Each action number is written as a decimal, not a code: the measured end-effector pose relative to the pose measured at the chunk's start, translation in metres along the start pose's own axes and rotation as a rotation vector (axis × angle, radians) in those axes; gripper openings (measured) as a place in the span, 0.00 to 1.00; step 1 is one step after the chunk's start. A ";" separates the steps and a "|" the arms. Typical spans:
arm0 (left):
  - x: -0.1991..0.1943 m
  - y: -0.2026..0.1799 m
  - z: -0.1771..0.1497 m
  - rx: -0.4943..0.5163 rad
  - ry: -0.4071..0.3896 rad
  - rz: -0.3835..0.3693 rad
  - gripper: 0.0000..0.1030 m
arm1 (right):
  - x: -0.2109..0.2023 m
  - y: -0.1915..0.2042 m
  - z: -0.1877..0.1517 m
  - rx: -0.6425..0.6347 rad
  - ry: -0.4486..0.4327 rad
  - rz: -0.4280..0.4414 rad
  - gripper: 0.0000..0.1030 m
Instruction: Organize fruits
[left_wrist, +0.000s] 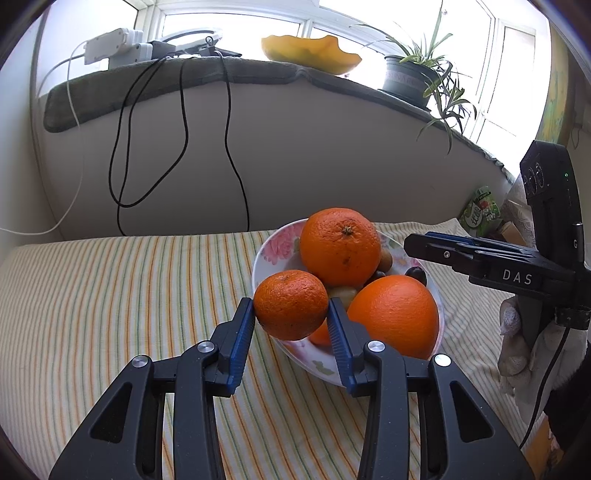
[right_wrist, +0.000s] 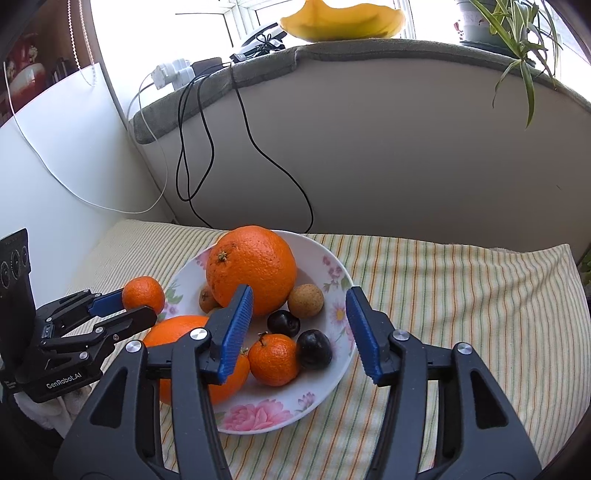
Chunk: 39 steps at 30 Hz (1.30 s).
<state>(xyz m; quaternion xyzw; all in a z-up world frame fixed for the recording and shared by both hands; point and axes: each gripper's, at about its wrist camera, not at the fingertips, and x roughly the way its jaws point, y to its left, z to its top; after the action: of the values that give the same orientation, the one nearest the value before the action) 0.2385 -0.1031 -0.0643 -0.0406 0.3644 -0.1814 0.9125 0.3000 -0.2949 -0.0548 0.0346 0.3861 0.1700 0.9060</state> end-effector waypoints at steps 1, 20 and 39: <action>0.000 -0.001 0.000 0.003 0.000 0.001 0.38 | -0.001 0.000 0.000 0.002 -0.001 -0.001 0.54; -0.022 -0.009 0.004 0.025 -0.037 0.010 0.58 | -0.026 0.005 -0.004 0.010 -0.047 -0.010 0.79; -0.060 -0.022 -0.007 0.058 -0.074 0.065 0.66 | -0.066 0.026 -0.024 -0.002 -0.103 -0.067 0.91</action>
<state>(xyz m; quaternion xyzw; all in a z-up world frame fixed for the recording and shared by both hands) 0.1873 -0.1016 -0.0255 -0.0089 0.3263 -0.1604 0.9315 0.2332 -0.2942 -0.0218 0.0293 0.3394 0.1381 0.9300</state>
